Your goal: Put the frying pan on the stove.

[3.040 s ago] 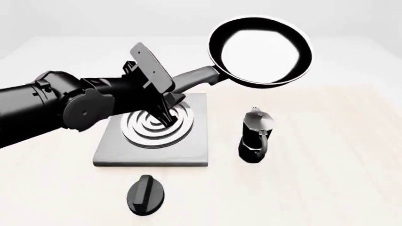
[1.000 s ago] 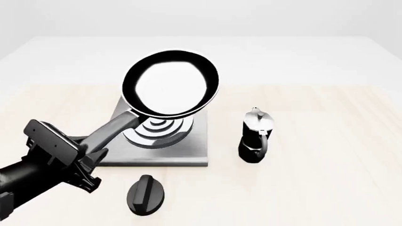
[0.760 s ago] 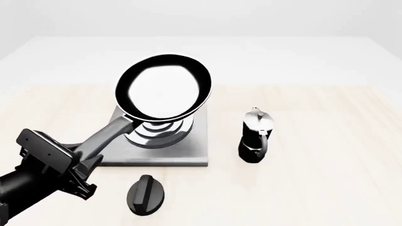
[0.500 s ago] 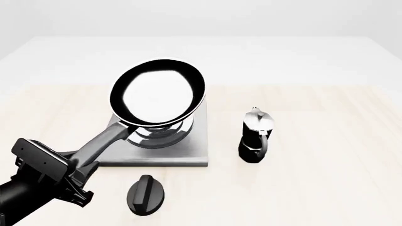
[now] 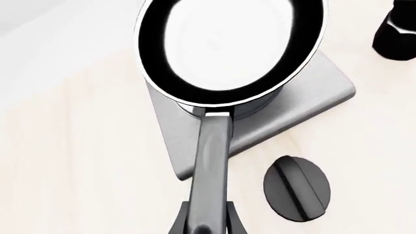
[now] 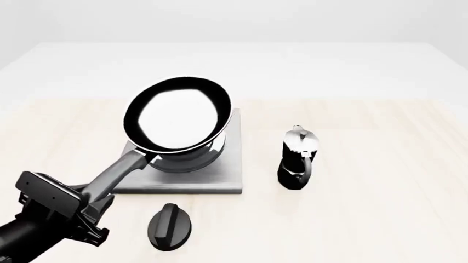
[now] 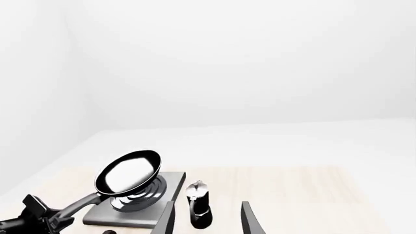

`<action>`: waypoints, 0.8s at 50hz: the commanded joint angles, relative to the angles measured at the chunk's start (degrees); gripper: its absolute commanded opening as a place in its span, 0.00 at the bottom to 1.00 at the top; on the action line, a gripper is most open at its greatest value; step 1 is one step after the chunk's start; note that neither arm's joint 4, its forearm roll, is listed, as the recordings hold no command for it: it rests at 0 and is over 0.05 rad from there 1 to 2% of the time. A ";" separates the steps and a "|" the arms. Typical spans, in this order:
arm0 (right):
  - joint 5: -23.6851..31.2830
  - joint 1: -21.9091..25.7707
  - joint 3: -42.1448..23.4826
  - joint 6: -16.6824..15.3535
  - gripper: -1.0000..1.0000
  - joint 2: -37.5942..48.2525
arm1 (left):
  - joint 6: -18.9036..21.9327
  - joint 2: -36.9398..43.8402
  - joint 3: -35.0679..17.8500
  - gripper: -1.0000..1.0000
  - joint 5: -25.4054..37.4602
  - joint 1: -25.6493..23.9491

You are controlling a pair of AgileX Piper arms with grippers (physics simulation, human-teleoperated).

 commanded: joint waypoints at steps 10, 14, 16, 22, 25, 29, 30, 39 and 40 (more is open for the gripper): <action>0.00 -0.05 0.06 0.08 1.00 0.00 | 0.51 -0.18 0.30 0.00 -2.35 1.00; 0.00 -0.09 0.01 0.06 1.00 0.00 | 0.47 1.03 0.61 0.00 -3.76 1.19; 0.00 -0.09 0.01 0.09 1.00 0.00 | 0.39 1.24 0.72 0.00 -4.02 1.21; 0.00 -0.07 -0.01 0.07 1.00 0.00 | 0.44 1.28 1.26 0.00 -4.35 1.46; 0.00 -0.06 -0.01 0.05 1.00 0.00 | 0.31 2.21 1.53 0.00 -5.45 1.45; 0.00 -0.12 0.01 0.06 1.00 0.00 | 0.11 2.69 2.76 0.00 -6.77 1.22; 0.00 -0.12 0.01 0.06 1.00 0.00 | 0.11 2.70 2.76 0.00 -6.78 1.22; 0.00 -0.15 0.03 0.09 1.00 0.00 | 0.13 4.06 3.31 0.00 -8.37 1.62; 0.00 -0.15 0.03 0.09 1.00 0.00 | 0.13 4.08 3.31 0.00 -8.40 1.62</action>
